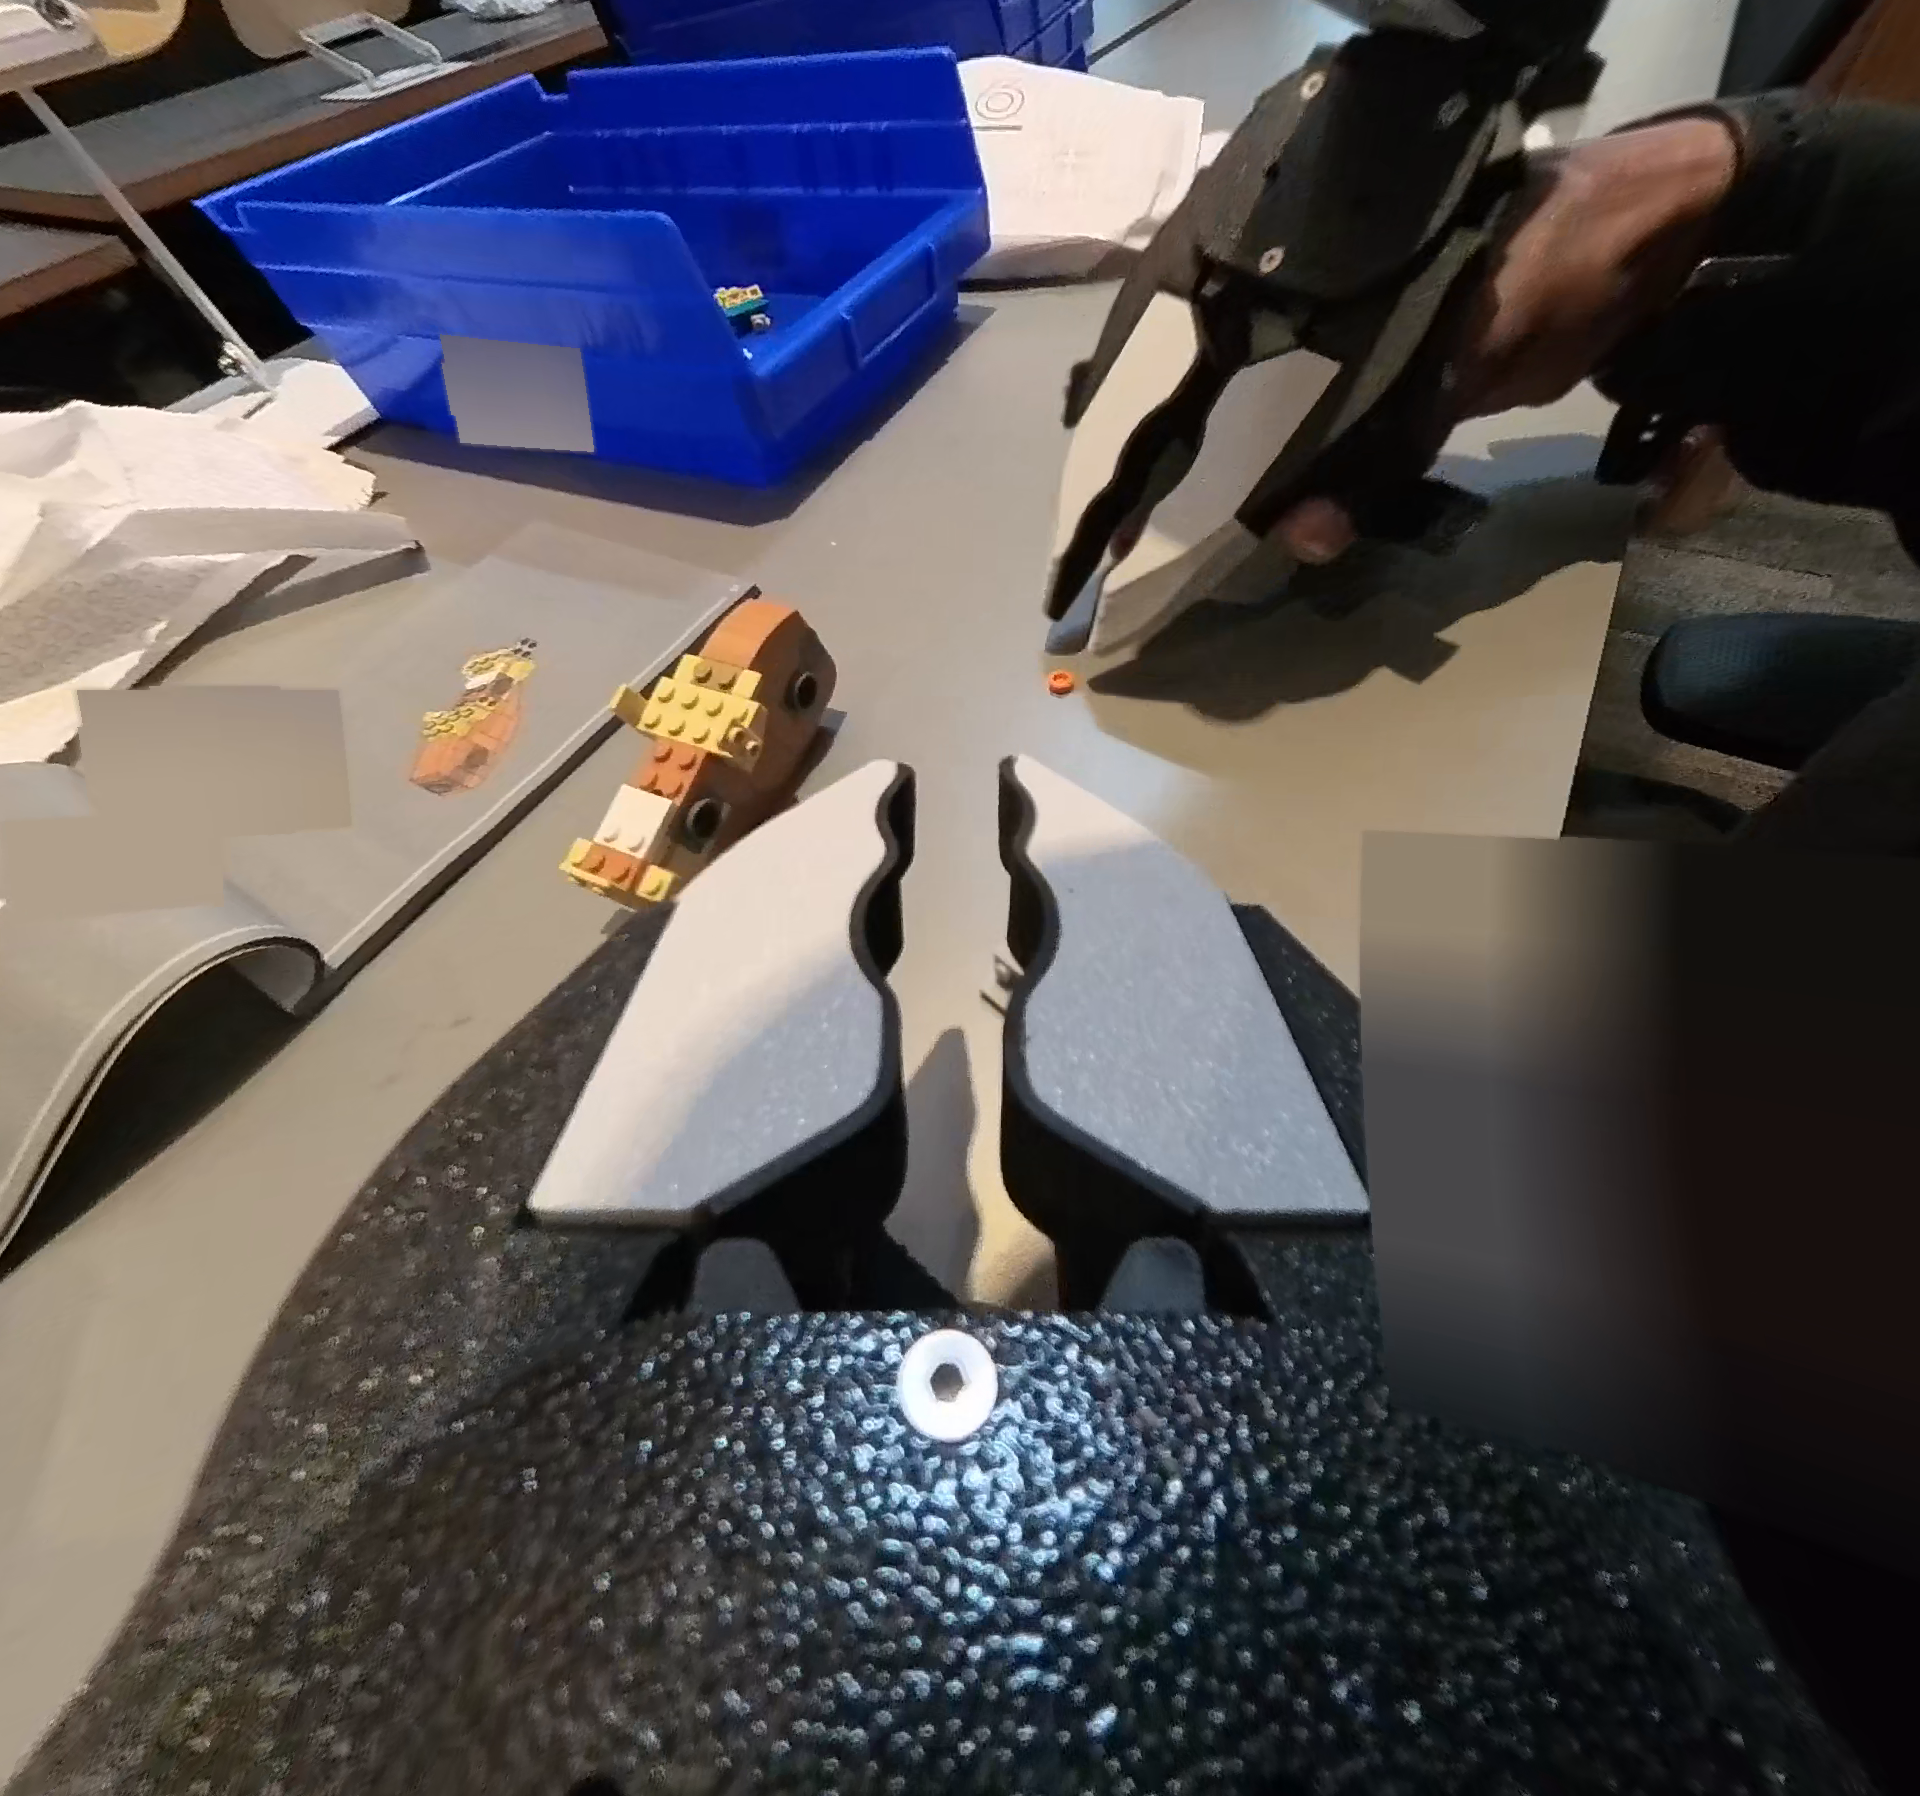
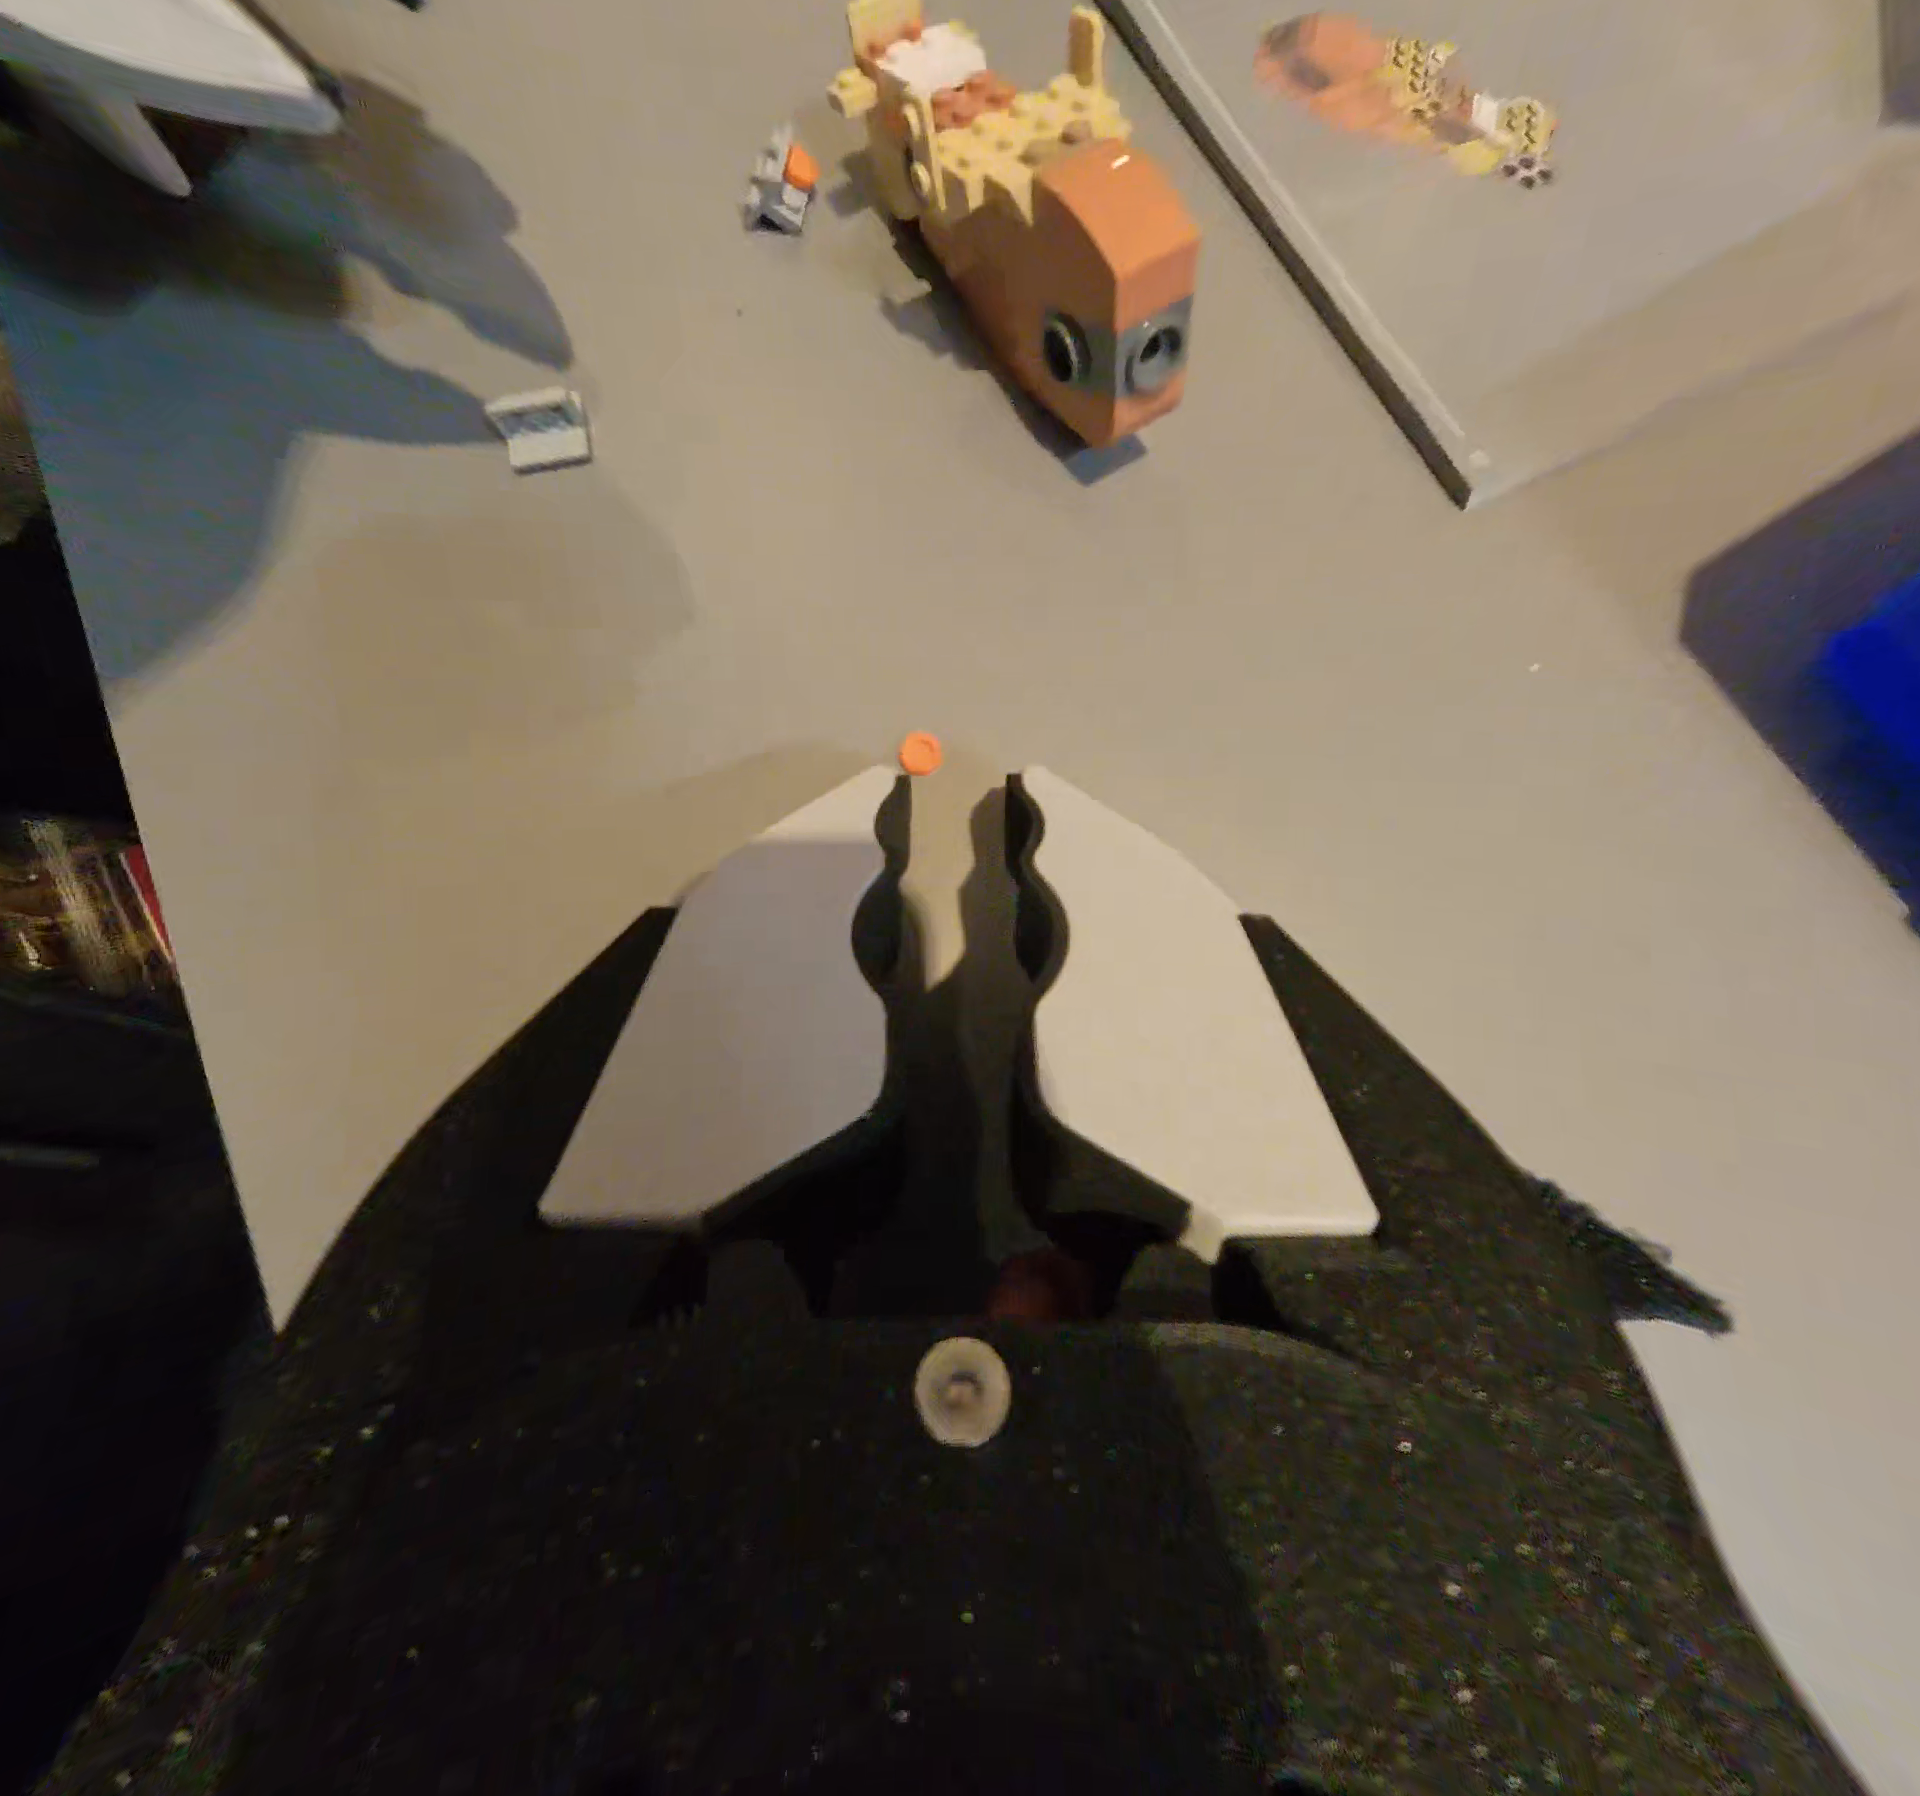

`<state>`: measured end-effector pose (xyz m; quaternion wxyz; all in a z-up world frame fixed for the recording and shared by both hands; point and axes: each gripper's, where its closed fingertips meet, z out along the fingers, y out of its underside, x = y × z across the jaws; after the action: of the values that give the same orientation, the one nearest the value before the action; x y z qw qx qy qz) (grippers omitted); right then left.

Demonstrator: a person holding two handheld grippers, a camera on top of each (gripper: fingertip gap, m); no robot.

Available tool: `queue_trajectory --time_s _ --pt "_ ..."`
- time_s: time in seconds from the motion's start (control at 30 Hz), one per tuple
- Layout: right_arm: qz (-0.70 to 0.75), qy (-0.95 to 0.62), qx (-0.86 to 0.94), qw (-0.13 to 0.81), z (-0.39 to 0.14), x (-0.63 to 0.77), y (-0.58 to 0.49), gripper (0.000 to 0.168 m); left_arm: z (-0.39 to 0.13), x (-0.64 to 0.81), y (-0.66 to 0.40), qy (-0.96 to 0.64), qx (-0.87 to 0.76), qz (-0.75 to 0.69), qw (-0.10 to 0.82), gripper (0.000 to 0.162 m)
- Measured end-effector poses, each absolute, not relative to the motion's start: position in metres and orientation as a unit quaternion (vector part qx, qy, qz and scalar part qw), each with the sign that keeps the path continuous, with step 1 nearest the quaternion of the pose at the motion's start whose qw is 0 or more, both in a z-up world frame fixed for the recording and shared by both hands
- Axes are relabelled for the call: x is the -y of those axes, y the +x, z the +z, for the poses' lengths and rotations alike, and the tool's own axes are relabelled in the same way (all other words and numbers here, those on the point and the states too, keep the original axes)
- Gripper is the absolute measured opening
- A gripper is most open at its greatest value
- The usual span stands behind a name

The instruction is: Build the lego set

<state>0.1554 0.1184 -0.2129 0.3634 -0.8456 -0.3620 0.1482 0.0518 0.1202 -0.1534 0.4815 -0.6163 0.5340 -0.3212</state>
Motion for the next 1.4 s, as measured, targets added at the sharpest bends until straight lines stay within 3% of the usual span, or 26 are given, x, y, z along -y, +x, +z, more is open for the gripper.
queue_trajectory --time_s 0.27,0.47,0.73,1.1,1.2,1.4 --pt "0.152 -0.844 0.377 0.350 -0.217 -0.120 0.148 0.018 -0.158 -0.116 0.053 -0.620 -0.537 -0.321 0.473 0.014" --pt "0.117 -0.843 0.400 0.339 -0.222 -0.124 0.146 0.003 -0.156 -0.116 0.053 -0.621 -0.532 -0.324 0.475 0.014" --pt "0.139 -0.842 0.393 0.343 -0.219 -0.123 0.141 0.003 -0.157 -0.117 0.051 -0.624 -0.529 -0.326 0.474 0.014" --pt "0.453 -0.773 0.238 0.375 -0.163 -0.108 0.084 0.003 -0.157 -0.131 0.031 -0.610 -0.537 -0.319 0.488 0.017" --pt "0.470 -0.731 0.266 0.418 -0.147 -0.104 0.068 0.003 -0.157 -0.117 0.040 -0.597 -0.553 -0.359 0.458 0.018" --pt "0.296 -0.652 0.401 0.571 -0.130 -0.104 0.057 0.003 -0.132 -0.105 0.054 -0.626 -0.443 -0.542 0.342 0.017"
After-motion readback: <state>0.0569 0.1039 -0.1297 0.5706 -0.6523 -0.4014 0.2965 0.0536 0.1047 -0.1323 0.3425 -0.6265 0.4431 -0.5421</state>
